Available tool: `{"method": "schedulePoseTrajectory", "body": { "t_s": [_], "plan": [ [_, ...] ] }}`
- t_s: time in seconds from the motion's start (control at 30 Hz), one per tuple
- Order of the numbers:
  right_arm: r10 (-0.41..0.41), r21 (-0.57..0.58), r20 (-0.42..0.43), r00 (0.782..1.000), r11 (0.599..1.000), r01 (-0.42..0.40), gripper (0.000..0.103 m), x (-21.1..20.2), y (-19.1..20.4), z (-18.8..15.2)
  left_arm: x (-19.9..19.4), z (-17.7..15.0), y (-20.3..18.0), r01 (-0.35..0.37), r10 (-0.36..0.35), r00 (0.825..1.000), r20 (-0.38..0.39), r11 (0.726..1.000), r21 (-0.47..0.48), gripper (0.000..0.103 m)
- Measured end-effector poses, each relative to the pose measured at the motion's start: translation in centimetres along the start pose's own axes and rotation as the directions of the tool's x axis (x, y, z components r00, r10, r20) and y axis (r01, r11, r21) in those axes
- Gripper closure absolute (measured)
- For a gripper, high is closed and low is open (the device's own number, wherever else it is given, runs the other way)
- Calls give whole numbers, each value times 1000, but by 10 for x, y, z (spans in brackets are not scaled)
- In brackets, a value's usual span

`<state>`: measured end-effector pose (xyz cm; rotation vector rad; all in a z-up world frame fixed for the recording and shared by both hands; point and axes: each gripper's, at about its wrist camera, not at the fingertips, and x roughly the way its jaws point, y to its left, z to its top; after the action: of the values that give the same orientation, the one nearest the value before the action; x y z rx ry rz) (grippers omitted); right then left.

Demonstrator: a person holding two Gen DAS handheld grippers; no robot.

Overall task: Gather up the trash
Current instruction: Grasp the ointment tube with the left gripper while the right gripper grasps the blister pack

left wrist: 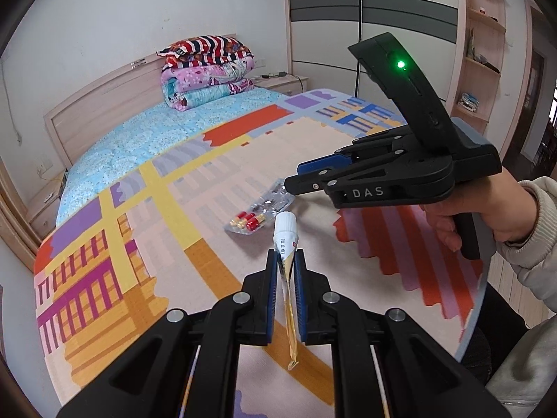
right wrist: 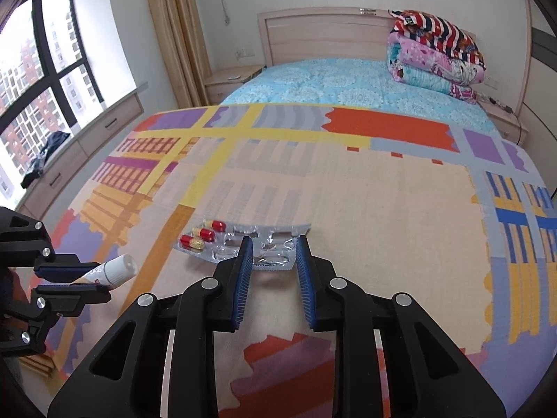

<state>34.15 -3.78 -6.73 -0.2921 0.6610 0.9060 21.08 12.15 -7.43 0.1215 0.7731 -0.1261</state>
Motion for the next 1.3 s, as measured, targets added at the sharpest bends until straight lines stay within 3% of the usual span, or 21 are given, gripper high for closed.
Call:
{"method": "schedulePoseTrajectory", "body": {
  "t_s": [0.6,0.9,1.3],
  "plan": [
    [-15,-57,49,999,998,17,77,-67,16,-23,-48,-1,-38,-13,13,999,47,1000,3,94],
    [-11,-109,92,996,994,21,77,-114,28,-40,-75,-7,-61,-10,14,994,107,999,-38,94],
    [7,-162,127,992,987,14,77,-172,39,-82,-118,-25,-105,15,-6,985,175,999,-50,94]
  ]
}}
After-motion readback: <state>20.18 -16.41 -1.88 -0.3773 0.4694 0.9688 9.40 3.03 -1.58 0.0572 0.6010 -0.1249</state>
